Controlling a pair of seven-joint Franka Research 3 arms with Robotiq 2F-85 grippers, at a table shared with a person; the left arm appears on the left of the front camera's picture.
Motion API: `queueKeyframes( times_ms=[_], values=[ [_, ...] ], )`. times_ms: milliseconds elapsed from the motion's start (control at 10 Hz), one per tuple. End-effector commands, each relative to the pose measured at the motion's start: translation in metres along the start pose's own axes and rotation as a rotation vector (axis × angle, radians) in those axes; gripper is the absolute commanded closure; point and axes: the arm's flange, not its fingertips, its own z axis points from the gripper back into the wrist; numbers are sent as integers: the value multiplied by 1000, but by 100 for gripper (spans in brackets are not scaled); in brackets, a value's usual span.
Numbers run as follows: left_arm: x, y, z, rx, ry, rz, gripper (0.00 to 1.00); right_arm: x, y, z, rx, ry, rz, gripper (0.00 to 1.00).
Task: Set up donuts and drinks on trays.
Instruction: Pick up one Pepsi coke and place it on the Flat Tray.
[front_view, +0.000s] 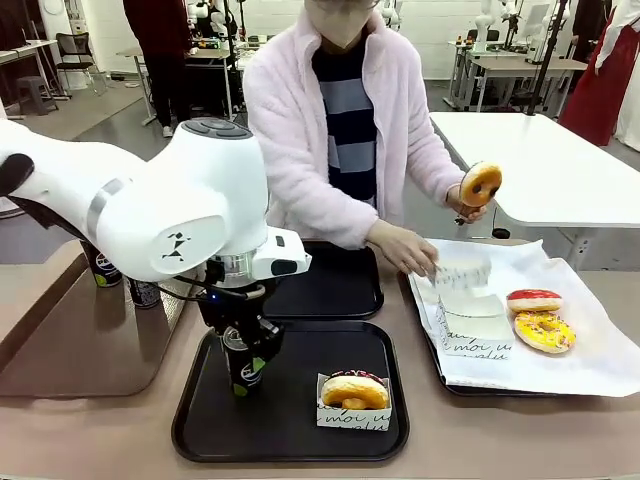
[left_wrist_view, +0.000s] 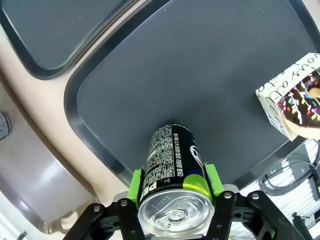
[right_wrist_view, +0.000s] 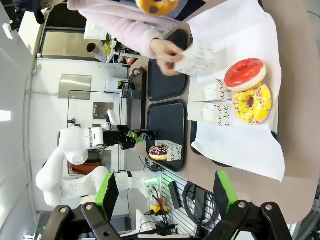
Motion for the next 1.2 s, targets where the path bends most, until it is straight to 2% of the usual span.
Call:
queueKeyframes(
  times_ms=[0, 400, 500, 1100],
  values=[
    [8, -2, -1, 16, -20, 22, 42, 0, -1, 0, 16, -10, 6, 0],
    [12, 5, -3, -23, -31, 14, 42, 0, -1, 0, 16, -10, 6, 0],
    [12, 5, -2, -33, -34, 5, 0, 0, -1, 0, 16, -10, 6, 0],
    [12, 8, 3, -53, -10, -3, 0, 0, -1, 0, 16, -10, 6, 0]
  ],
)
